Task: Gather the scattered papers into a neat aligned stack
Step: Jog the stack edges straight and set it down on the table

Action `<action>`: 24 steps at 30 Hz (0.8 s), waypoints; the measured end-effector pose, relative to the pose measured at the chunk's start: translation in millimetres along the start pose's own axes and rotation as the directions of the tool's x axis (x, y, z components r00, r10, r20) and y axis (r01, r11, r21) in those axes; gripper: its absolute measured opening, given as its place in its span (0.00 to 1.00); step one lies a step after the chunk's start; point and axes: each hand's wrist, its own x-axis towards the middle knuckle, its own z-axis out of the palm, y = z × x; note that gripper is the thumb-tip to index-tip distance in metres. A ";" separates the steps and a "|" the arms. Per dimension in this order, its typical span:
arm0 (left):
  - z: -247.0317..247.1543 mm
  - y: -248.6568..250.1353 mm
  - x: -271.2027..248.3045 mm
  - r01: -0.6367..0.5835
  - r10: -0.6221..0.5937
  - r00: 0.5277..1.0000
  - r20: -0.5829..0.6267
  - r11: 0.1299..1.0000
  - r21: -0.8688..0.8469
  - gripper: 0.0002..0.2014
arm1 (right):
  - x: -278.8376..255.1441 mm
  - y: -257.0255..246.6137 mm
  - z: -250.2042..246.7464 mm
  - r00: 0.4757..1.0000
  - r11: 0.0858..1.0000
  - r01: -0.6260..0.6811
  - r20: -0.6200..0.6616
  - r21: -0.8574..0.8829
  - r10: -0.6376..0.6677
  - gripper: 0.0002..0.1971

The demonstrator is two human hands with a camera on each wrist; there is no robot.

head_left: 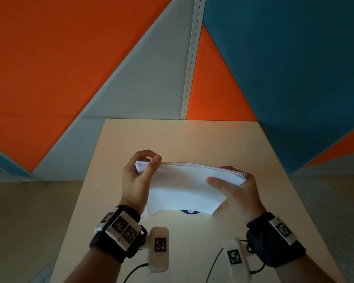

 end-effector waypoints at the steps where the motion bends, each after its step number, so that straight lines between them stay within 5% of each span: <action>1: 0.4 1.2 0.9 0.014 -0.014 1.000 0.006 1.000 -0.010 0.12 | 0.2 -2.4 0.5 1.000 1.000 0.009 0.000 0.007 -0.009 0.08; 8: 2.9 2.1 0.5 0.062 -0.062 0.998 0.010 0.998 -0.026 0.12 | 1.1 -2.8 -0.4 1.000 0.999 0.031 -0.003 -0.008 -0.031 0.09; 14: 1.2 -1.7 3.7 0.130 -0.129 0.991 0.040 0.991 -0.016 0.14 | 1.4 -4.9 -1.5 0.995 0.995 0.097 -0.022 0.010 -0.096 0.21; 24: -2.6 4.5 0.7 0.134 -0.133 0.983 0.123 0.991 0.002 0.17 | 6.2 -10.6 8.0 0.986 0.987 0.149 -0.085 0.064 -0.144 0.14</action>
